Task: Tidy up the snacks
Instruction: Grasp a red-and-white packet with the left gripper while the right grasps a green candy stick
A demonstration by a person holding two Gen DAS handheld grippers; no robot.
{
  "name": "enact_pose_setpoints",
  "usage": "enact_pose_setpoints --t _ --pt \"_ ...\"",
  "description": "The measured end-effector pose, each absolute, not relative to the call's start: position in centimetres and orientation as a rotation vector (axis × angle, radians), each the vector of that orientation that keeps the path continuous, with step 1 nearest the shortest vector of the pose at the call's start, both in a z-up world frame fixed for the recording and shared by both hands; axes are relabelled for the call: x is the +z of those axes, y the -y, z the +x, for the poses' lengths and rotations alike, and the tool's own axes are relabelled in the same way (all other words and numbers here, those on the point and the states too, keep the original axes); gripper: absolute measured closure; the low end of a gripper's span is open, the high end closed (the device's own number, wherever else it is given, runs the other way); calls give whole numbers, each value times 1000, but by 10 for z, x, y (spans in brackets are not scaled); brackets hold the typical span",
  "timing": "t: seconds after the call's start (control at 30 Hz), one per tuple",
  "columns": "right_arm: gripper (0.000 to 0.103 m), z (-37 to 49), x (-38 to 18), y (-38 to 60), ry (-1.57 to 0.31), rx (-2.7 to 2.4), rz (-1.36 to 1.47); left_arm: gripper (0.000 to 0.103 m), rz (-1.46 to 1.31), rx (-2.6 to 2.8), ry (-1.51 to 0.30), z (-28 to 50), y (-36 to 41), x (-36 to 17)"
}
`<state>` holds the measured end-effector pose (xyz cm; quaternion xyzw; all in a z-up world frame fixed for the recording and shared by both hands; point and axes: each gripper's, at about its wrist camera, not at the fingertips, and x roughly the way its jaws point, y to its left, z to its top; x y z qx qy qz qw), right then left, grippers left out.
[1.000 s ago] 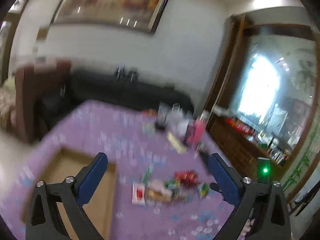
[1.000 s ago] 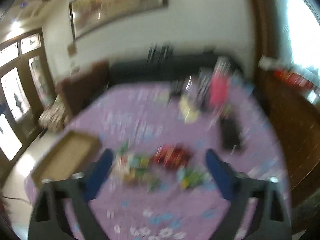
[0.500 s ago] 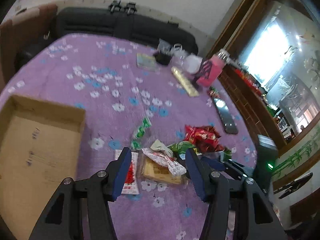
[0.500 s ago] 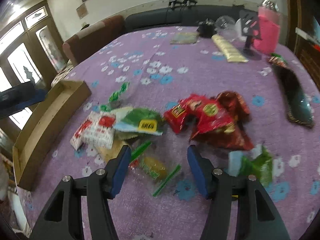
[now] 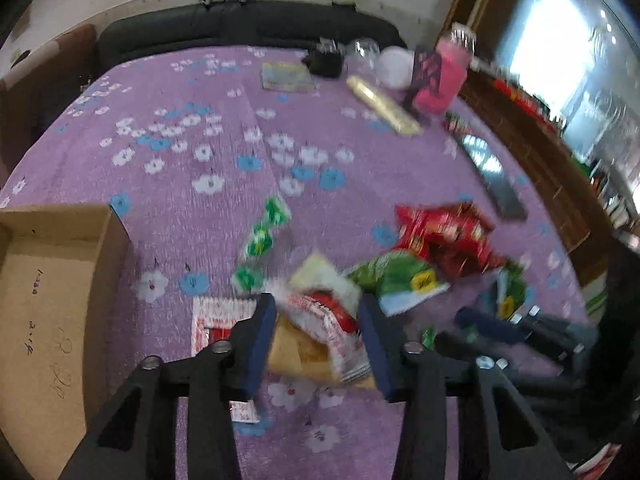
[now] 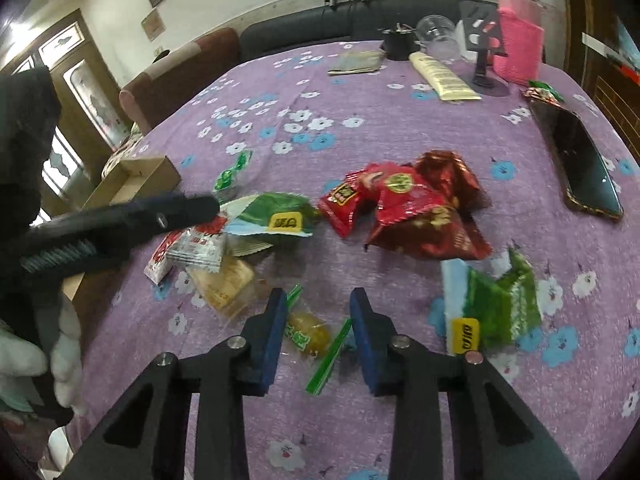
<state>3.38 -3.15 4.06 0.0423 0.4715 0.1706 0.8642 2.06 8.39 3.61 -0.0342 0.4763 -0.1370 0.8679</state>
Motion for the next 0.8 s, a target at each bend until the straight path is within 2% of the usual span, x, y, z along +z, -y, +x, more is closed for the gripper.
enact_pose_setpoints --t 0.03,0.07,0.1,0.43,0.8 --pt "72 34 40 31 -986 357 85 70 -59 -301 -1003 20 -83 32" --pt "72 34 40 31 -981 355 80 80 -33 -304 -996 19 -81 30" --pt "72 34 40 31 -977 354 77 84 -15 -301 -986 17 -80 30" --pt "73 30 39 24 -946 345 32 86 -105 -327 -911 -6 -111 51" --pt "80 19 46 28 -942 406 168 86 -263 -286 -754 -84 -190 95"
